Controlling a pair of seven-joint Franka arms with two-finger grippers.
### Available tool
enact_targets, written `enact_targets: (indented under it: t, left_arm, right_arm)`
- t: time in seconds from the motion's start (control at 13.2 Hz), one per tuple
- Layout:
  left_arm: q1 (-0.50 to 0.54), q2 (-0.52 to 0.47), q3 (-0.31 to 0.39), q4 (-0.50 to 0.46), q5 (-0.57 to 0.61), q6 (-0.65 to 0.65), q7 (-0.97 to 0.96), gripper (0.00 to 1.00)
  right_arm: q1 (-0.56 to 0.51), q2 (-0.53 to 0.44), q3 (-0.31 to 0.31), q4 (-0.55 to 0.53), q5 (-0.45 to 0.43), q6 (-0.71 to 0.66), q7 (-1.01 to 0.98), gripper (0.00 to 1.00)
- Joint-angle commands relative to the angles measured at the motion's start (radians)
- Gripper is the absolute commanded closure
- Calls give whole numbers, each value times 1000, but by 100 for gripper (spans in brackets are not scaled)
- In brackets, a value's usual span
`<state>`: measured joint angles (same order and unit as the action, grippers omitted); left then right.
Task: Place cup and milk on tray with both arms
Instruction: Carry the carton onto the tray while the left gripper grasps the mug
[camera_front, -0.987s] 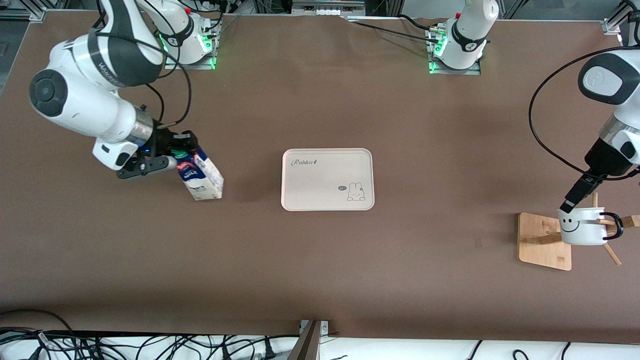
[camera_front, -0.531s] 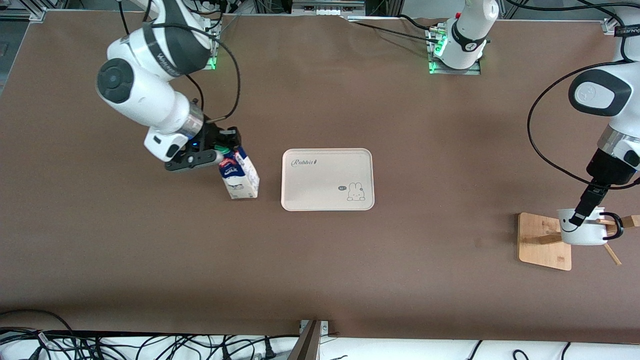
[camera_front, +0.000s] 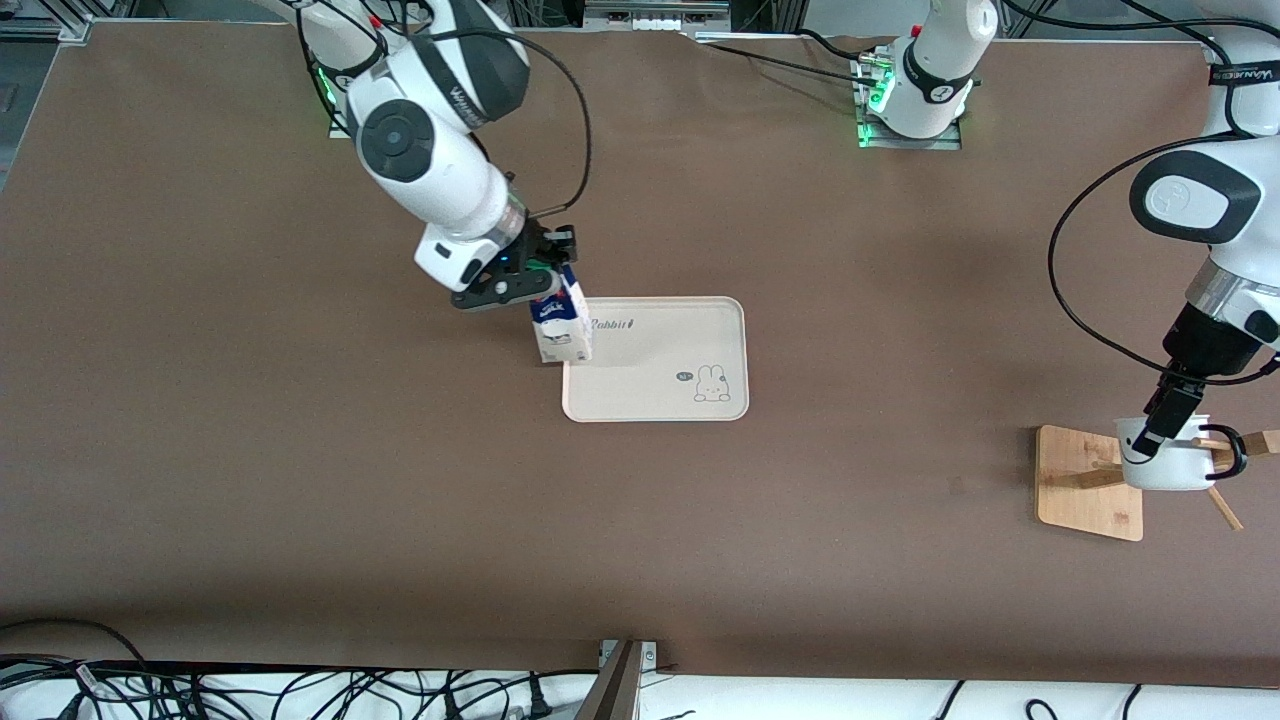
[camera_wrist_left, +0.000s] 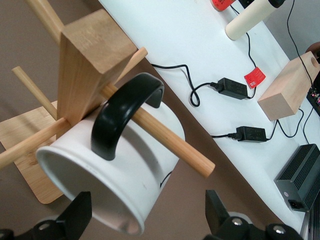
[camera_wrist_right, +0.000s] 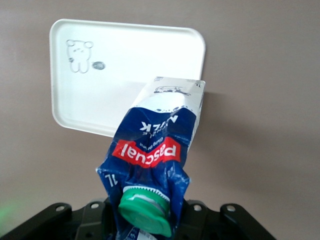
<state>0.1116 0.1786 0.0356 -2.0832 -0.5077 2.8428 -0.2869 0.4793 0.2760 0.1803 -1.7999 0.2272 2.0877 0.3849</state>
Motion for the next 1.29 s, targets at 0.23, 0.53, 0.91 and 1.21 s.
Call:
enact_targets:
  t: [0.23, 0.53, 0.91, 1.21]
  left_arm:
    - [0, 45, -5, 48, -9, 23, 41, 52]
    - [-3, 41, -6, 58, -8, 15, 75, 86]
    - [-9, 35, -23, 60, -8, 9, 72, 100]
    - [-10, 18, -55, 63, 33, -14, 77, 100]
  right_arm:
    - [27, 259, -13, 411, -61, -346, 8, 66]
    - [24, 264, -16, 422, -62, -365, 3, 66]
    - [47, 359, -16, 503, -58, -298, 12, 69]
    - [74, 379, -16, 514, -60, -229, 12, 69]
